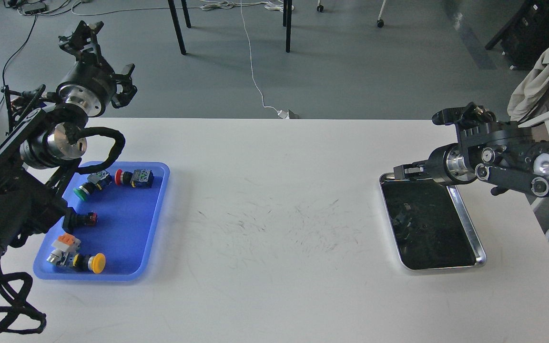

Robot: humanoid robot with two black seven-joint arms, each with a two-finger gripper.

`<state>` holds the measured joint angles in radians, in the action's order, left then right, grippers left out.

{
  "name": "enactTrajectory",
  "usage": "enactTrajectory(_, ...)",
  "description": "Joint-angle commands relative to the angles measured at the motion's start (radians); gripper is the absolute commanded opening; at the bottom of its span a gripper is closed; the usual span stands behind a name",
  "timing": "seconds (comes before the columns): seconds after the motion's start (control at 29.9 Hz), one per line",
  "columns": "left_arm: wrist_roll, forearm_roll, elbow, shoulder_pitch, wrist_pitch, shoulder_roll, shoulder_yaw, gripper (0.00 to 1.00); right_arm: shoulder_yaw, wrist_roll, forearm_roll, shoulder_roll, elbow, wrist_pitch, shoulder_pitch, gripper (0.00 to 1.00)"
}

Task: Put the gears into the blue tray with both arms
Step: 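Carry the black part with the right gripper toward the table center and release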

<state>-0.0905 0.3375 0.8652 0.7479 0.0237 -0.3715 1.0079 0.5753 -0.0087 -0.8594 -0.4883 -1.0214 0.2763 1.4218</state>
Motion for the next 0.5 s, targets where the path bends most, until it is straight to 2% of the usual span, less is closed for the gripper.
enactTrajectory(0.0, 0.000, 0.000, 0.000, 0.005, 0.001, 0.000, 0.000, 0.98, -0.018, 0.010, 0.113, 0.023, -0.072, -0.005, 0.065, 0.01)
enactTrajectory(0.27, 0.000, 0.000, 0.000, 0.022, 0.001, -0.012, 0.000, 0.98, -0.029, 0.018, 0.348, 0.299, -0.068, -0.029, 0.114, 0.01)
enactTrajectory(0.4, 0.000, 0.000, 0.000, 0.030, 0.001, -0.018, 0.000, 0.98, -0.031, 0.036, 0.427, 0.466, -0.005, -0.061, 0.108, 0.01)
enactTrajectory(0.47, 0.000, 0.000, 0.000, 0.033, 0.001, -0.020, 0.000, 0.98, -0.032, 0.044, 0.442, 0.488, 0.038, -0.069, 0.095, 0.01)
